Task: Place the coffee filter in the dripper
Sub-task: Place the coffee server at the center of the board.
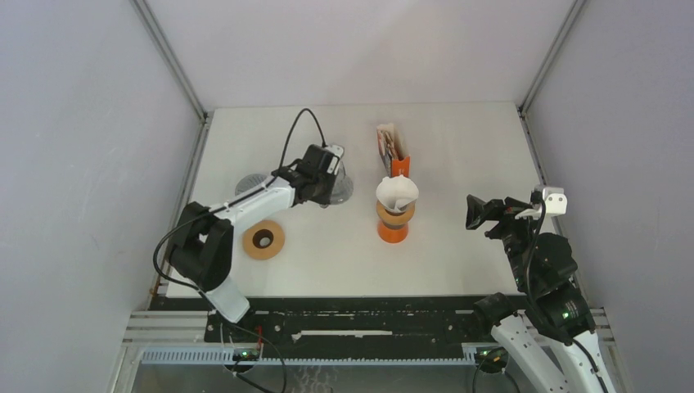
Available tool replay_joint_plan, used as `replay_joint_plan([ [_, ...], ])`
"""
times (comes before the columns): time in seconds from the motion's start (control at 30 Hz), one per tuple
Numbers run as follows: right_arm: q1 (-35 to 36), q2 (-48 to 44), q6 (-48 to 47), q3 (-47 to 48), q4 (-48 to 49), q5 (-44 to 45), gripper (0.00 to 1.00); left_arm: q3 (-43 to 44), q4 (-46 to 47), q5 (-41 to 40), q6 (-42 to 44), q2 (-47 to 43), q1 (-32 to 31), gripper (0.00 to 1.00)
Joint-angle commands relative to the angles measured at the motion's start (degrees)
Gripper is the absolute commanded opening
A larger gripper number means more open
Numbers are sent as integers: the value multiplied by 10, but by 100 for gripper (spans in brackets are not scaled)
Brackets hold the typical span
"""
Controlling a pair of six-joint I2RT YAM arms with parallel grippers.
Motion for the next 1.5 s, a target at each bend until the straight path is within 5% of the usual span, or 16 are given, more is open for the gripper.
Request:
replay_joint_plan([
  [0.0, -4, -3, 1, -1, 23, -11, 100, -45, 47, -7, -3, -48, -33, 0],
  [0.7, -3, 4, 2, -1, 21, -15, 100, -154, 72, -2, 2, -106, -84, 10],
  [1.1, -3, 5, 3, -1, 21, -19, 100, -161, 50, -88, -29, -128, -84, 50],
  [1.47, -4, 1, 3, -2, 19, -19, 100, -163, 9, -186, -70, -145, -81, 61],
])
